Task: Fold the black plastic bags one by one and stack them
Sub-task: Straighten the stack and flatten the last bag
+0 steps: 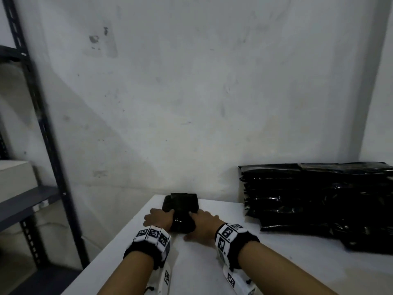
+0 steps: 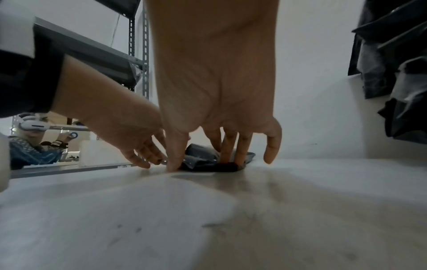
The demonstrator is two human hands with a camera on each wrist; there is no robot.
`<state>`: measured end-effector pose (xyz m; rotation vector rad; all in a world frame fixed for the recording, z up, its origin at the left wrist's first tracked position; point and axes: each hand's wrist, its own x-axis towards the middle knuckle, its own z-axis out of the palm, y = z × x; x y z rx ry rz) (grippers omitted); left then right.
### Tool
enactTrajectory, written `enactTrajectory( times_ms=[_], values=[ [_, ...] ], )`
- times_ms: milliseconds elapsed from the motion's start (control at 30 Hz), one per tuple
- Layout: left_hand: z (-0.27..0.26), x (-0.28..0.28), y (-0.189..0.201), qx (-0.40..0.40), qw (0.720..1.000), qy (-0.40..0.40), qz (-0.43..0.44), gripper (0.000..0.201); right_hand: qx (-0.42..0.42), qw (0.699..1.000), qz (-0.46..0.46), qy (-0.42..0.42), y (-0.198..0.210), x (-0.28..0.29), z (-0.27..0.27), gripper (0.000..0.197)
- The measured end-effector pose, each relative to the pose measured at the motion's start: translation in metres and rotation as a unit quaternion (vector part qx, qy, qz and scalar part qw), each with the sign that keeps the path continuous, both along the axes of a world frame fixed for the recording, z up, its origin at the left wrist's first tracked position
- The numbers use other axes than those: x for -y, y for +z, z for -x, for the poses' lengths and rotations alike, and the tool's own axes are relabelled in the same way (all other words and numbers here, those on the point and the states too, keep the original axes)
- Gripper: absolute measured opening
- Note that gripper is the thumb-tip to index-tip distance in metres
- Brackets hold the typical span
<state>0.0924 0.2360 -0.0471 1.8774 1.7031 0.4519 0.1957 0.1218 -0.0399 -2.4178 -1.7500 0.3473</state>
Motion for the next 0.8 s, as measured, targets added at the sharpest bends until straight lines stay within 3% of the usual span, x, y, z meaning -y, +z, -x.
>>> enactTrajectory(
  times_ms=[100, 233, 367, 467, 533, 633, 700, 733, 767, 800],
  values=[
    [0.009, -0.002, -0.002, 0.012, 0.997, -0.068, 0.025, 0.057, -0.021, 1.0, -0.021, -0.009, 0.009, 0.004, -0.012, 0.051],
    [0.012, 0.011, -0.001, 0.019, 0.992, -0.112, 0.049, 0.048, -0.129, 0.983, -0.127, -0.019, 0.011, 0.022, -0.032, 0.026],
    [0.013, 0.031, 0.004, -0.008, 0.988, -0.142, 0.06, 0.075, -0.286, 0.917, -0.273, -0.055, 0.019, 0.05, -0.037, 0.017],
    [0.018, 0.047, 0.011, -0.027, 0.989, -0.13, 0.056, 0.057, -0.312, 0.884, -0.342, -0.07, 0.042, 0.07, -0.031, 0.016],
    [0.022, 0.061, 0.021, 0.01, 0.986, -0.156, 0.06, 0.05, -0.374, 0.847, -0.372, -0.067, 0.063, 0.086, -0.022, 0.02],
    [0.025, 0.089, 0.039, 0.035, 0.986, -0.158, 0.037, 0.066, -0.48, 0.795, -0.363, -0.079, 0.092, 0.115, -0.01, 0.018],
    [0.023, 0.112, 0.055, 0.108, 0.976, -0.183, 0.041, 0.092, -0.515, 0.761, -0.388, -0.073, 0.106, 0.138, -0.004, 0.021],
    [0.021, 0.122, 0.06, 0.2, 0.954, -0.216, 0.053, 0.104, -0.525, 0.743, -0.409, -0.072, 0.111, 0.151, -0.003, 0.024],
    [0.019, 0.135, 0.066, 0.287, 0.924, -0.24, 0.079, 0.101, -0.528, 0.735, -0.42, -0.068, 0.116, 0.165, -0.002, 0.026],
    [0.017, 0.146, 0.071, 0.341, 0.893, -0.271, 0.11, 0.086, -0.527, 0.734, -0.422, -0.07, 0.12, 0.177, -0.003, 0.026]
  ],
)
